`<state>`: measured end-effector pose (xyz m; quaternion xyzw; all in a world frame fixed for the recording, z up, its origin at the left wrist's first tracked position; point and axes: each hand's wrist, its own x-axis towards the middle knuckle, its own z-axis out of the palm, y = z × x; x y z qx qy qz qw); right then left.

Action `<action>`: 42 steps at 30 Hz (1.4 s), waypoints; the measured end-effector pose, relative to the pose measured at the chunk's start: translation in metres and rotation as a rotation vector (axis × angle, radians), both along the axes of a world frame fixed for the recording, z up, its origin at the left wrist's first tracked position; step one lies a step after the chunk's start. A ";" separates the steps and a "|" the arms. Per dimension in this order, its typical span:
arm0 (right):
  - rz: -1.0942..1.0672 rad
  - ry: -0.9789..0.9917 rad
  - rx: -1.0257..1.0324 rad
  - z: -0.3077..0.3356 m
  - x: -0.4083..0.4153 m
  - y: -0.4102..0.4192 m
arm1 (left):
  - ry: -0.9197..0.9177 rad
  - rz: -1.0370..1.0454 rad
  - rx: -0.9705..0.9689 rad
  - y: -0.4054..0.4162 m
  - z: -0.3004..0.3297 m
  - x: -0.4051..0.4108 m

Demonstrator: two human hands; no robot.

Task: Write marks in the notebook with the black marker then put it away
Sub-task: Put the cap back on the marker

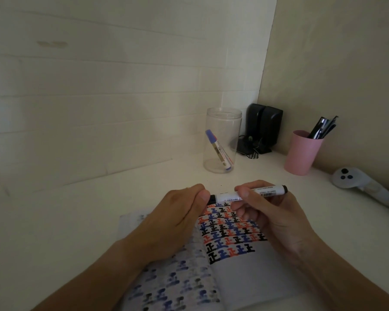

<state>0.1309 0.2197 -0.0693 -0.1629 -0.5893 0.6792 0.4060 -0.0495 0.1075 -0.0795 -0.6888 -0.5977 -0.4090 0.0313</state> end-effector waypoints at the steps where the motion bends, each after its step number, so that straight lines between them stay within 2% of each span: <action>1: 0.001 0.017 0.005 0.002 0.000 -0.001 | 0.036 0.032 0.024 -0.003 0.001 0.002; 3: 0.001 0.050 0.018 0.003 0.000 -0.002 | 0.111 0.078 0.089 -0.007 0.002 0.005; 5: -0.011 0.059 0.059 0.002 -0.001 -0.004 | -0.054 0.015 0.067 -0.006 0.001 0.004; 7: -0.037 0.010 0.141 -0.001 -0.003 -0.005 | -0.046 0.033 0.066 -0.001 -0.005 0.002; 9: -0.046 -0.060 0.170 -0.005 -0.005 -0.004 | -0.125 -0.008 -0.039 0.005 -0.010 -0.002; 10: -0.054 -0.078 0.143 -0.008 -0.007 -0.004 | -0.186 -0.045 -0.088 0.006 -0.009 -0.003; 12: -0.088 -0.083 0.079 -0.011 -0.008 -0.002 | -0.198 -0.054 -0.097 0.014 -0.008 -0.005; 16: -0.093 -0.005 -0.136 -0.009 -0.007 0.006 | -0.038 0.050 -0.026 0.016 -0.002 -0.014; 18: -0.111 0.050 -0.272 -0.009 -0.003 0.012 | -0.020 0.101 -0.037 0.011 0.000 -0.020; 22: -0.139 0.035 -0.317 -0.008 -0.001 0.006 | -0.030 0.169 -0.035 0.001 -0.002 -0.026; 24: -0.239 0.003 -0.198 0.007 -0.003 0.005 | -0.040 0.225 -0.009 -0.001 -0.003 -0.031; 26: -0.404 -0.026 0.042 0.038 -0.008 0.013 | -0.047 0.308 0.030 0.000 -0.005 -0.038; 29: -0.623 0.020 0.315 0.100 -0.028 0.035 | 0.037 0.391 0.073 0.000 -0.003 -0.039; 32: -0.818 -0.031 0.555 0.139 -0.059 0.057 | 0.122 0.423 0.092 -0.002 -0.002 -0.039; 42: -0.881 -0.602 0.799 0.118 -0.122 0.126 | 0.232 0.444 -0.010 0.003 -0.007 -0.046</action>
